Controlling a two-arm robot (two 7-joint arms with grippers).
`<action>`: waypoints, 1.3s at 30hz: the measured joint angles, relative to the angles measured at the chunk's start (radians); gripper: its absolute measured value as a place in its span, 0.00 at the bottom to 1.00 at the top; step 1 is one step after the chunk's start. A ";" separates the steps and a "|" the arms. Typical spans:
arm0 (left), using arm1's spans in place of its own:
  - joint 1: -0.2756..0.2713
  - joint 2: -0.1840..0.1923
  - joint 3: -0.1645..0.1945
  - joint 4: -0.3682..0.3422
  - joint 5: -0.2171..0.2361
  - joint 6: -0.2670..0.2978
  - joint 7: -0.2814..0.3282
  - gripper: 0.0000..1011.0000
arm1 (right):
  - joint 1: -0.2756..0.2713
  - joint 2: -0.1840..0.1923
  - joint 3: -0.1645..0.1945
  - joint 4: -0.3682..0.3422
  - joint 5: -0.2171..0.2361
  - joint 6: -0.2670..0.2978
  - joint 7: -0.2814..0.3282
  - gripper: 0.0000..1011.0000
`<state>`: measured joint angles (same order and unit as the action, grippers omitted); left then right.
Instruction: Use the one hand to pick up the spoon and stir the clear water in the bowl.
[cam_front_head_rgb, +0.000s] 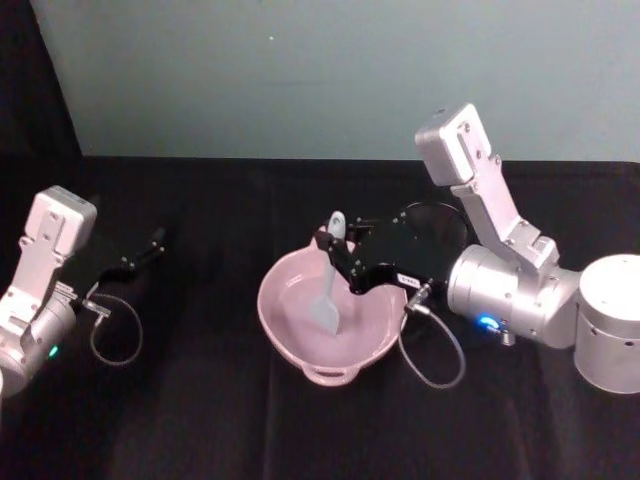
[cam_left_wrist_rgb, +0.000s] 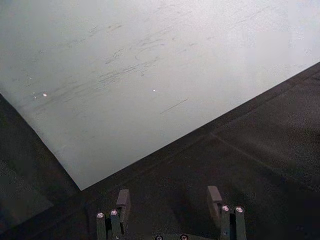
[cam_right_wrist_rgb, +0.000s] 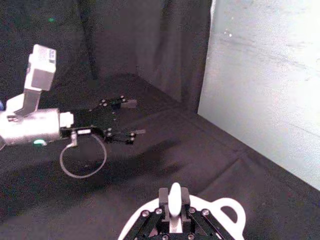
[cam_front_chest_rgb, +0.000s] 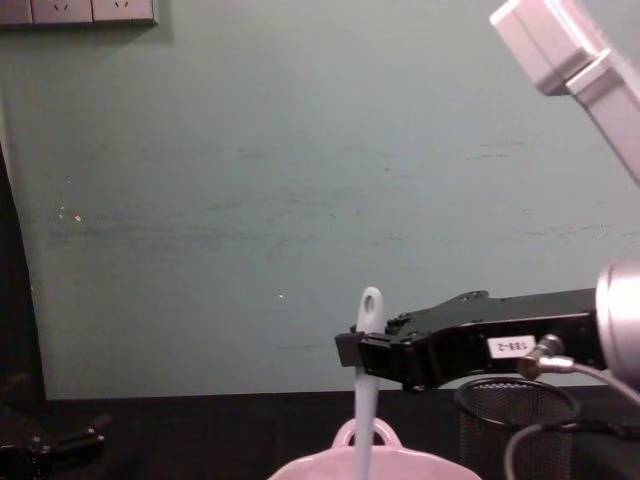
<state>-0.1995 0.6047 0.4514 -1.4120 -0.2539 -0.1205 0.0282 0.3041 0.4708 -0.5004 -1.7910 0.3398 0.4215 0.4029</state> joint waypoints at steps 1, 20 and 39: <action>0.000 0.000 0.000 0.000 0.000 0.000 0.000 1.00 | 0.001 -0.005 -0.002 0.005 -0.003 -0.005 -0.003 0.12; 0.000 0.000 0.000 0.000 0.000 0.000 0.000 1.00 | 0.020 -0.119 -0.028 0.104 -0.060 -0.079 -0.051 0.12; 0.000 0.000 0.000 0.000 0.000 0.000 0.000 1.00 | 0.009 -0.187 0.022 0.143 -0.085 -0.144 -0.080 0.12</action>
<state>-0.1995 0.6047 0.4514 -1.4120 -0.2539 -0.1206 0.0283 0.3133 0.2836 -0.4789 -1.6483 0.2545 0.2775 0.3232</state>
